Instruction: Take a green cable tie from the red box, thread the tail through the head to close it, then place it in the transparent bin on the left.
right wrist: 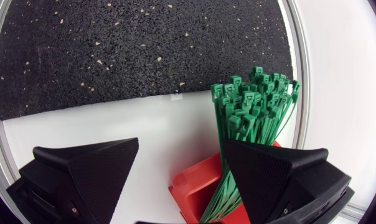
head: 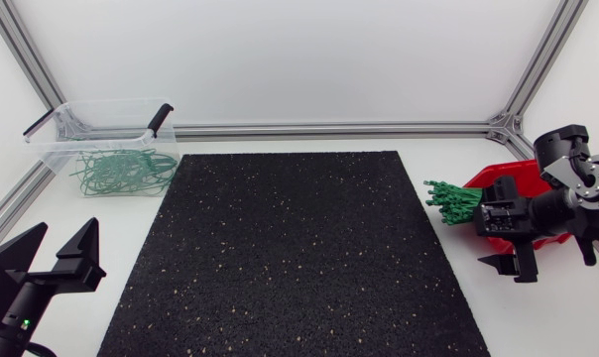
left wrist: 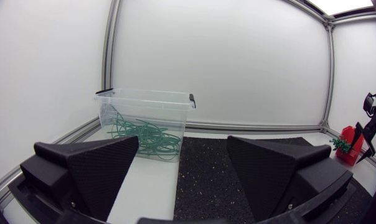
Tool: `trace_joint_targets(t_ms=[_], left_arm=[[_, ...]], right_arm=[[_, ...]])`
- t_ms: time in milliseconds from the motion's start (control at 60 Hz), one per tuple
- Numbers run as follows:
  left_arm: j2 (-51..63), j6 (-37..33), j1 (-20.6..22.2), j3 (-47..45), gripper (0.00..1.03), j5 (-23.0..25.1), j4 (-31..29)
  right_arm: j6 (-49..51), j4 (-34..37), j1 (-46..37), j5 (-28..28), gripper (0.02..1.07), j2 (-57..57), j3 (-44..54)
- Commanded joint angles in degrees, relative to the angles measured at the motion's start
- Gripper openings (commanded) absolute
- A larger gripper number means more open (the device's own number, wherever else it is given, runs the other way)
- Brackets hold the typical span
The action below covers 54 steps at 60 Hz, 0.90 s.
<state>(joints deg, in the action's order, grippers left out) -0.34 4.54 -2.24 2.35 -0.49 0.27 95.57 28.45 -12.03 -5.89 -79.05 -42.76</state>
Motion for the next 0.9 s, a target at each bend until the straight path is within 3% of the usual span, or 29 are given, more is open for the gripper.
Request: trace_joint_targets(t_ms=[0, 183, 650, 883], left_arm=[[0.6, 1.1, 0.0, -2.3, 0.99, -0.3, -1.3], [0.8, 1.1, 0.1, -2.3, 0.99, -0.3, -1.3], [1.3, 1.1, 0.2, -2.2, 0.99, -0.3, -1.3], [1.3, 1.1, 0.1, -2.2, 0.99, -0.3, -1.3]], right_arm=[[-0.5, 0.6, -0.1, -1.0, 1.0, 2.7, -0.9], [-0.1, 2.8, -1.7, -3.3, 1.0, 6.6, -2.1], [5.1, 3.5, -2.8, 1.1, 0.98, 5.9, 8.0], [4.3, 3.7, -2.6, -0.8, 0.98, 10.4, 6.2]])
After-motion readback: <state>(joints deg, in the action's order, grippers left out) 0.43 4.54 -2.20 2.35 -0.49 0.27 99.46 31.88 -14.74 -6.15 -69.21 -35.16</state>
